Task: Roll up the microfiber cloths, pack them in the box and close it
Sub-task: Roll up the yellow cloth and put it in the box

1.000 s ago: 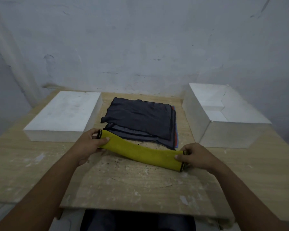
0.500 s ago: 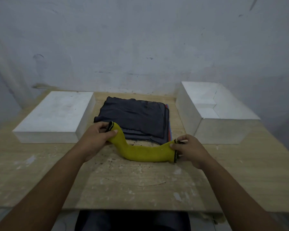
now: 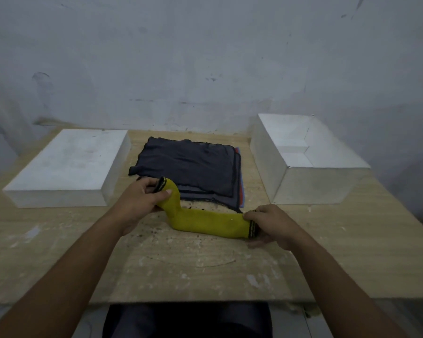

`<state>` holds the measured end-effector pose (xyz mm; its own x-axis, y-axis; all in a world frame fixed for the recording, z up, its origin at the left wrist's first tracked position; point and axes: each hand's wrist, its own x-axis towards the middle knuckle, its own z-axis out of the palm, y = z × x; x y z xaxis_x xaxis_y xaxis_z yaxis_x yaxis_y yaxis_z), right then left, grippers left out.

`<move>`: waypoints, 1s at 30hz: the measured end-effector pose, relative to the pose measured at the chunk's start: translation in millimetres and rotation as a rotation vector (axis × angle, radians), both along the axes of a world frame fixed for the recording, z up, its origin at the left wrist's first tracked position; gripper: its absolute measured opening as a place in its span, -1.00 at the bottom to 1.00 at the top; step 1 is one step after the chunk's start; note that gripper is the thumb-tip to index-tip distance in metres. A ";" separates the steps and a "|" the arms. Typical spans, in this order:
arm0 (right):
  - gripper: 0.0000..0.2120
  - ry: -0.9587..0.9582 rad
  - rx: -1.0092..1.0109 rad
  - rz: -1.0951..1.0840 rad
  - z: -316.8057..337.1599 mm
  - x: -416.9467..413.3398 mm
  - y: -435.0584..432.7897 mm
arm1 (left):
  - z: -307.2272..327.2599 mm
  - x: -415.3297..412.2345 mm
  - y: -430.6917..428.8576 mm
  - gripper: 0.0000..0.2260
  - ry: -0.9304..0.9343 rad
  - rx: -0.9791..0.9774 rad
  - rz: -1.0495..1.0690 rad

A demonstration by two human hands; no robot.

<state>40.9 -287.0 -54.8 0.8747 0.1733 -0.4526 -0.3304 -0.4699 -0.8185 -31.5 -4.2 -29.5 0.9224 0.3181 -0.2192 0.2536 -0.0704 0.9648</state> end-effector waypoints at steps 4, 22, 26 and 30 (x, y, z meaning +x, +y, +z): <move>-0.54 -0.130 0.019 0.012 -7.4 4.5 1.3 | 1.9 1.5 -4.7 -0.72 0.002 -0.001 -0.005; -0.71 -0.069 0.215 -0.073 19.1 5.9 22.0 | 12.4 16.1 -55.4 -0.70 0.006 0.039 -0.132; -0.82 -0.171 0.195 0.012 26.5 4.2 32.6 | 10.0 18.7 -69.9 -0.63 0.005 0.054 -0.143; -0.76 -0.263 0.145 0.120 37.5 -3.7 43.1 | 9.7 17.6 -80.5 -0.60 0.007 0.158 -0.172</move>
<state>37.2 -243.9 -17.3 0.9279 0.3283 -0.1767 -0.0480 -0.3647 -0.9299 -13.9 -84.8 -19.9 0.9646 0.1873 -0.1858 0.2315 -0.2633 0.9365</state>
